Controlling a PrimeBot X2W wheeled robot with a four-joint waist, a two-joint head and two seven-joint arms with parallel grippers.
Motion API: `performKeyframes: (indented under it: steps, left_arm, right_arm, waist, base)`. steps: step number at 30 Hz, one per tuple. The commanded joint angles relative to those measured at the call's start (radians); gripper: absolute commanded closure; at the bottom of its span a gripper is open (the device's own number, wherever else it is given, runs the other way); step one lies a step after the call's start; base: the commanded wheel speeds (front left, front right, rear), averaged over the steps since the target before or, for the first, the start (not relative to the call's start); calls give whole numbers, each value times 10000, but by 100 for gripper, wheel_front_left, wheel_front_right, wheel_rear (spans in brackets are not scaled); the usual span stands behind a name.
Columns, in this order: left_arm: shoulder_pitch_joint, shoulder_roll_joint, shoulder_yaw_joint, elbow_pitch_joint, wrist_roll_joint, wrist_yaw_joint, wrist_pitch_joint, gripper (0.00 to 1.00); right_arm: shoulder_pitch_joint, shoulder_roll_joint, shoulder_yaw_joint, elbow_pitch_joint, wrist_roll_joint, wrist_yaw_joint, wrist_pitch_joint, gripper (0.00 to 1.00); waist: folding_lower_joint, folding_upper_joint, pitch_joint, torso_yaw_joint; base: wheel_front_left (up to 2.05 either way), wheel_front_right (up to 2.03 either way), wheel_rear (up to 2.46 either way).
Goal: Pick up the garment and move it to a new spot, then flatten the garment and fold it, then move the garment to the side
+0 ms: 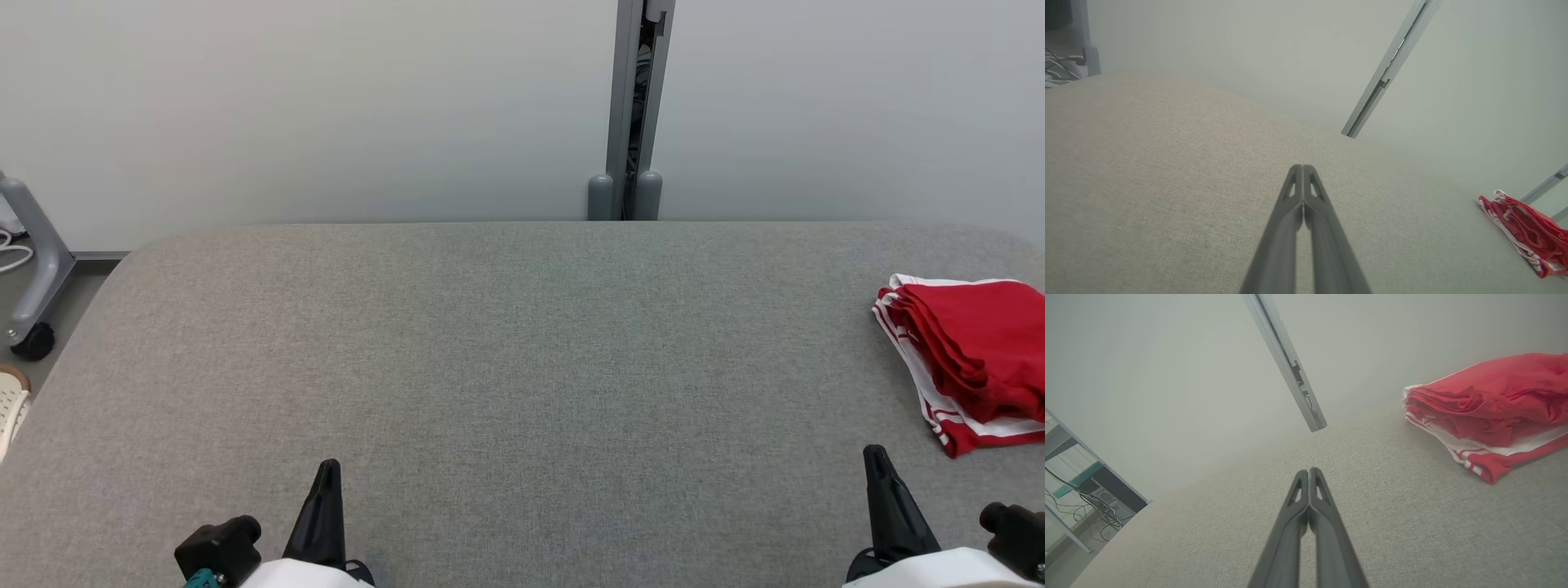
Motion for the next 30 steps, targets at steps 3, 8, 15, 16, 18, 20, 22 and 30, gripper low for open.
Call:
performKeyframes:
  steps: [3,8,15,16,18,20,22,30]
  left_arm:
    - [-506,30,88,7,-666,-149,88,100]
    - [-748,33,137,129,-1454,-279,225,100]
    - [-1080,35,219,305,-2618,-477,426,100]
    - [-1119,35,228,326,-2753,-504,447,100]
    - [-1197,35,247,371,-3028,-544,496,100]
    - [-1278,36,267,413,-3296,-592,545,100]
    - [-1350,36,284,456,-3555,-635,591,100]
    - [-1643,36,356,629,-4549,-808,776,100]
  right_arm:
    - [-351,-134,-201,-51,689,0,190,100]
    - [-485,-179,-394,21,1491,0,422,100]
    - [-683,-238,-685,137,2669,1,779,100]
    - [-707,-245,-721,154,2808,1,818,100]
    - [-757,-258,-789,182,3081,1,904,100]
    - [-807,-268,-855,209,3353,1,990,100]
    - [-847,-280,-927,237,3616,1,1071,100]
    - [-1020,-319,-1193,335,4614,1,1391,100]
  waist:
    - [0,0,19,-16]
    - [0,0,52,-42]
    - [0,0,104,-84]
    - [0,0,111,-89]
    - [0,0,124,-99]
    - [0,0,137,-110]
    - [0,0,150,-120]
    - [0,0,202,-162]
  base:
    - [0,0,0]
    - [0,0,0]
    - [0,0,0]
    - [0,0,0]
    - [0,0,0]
    - [0,0,0]
    - [0,0,0]
    - [0,0,0]
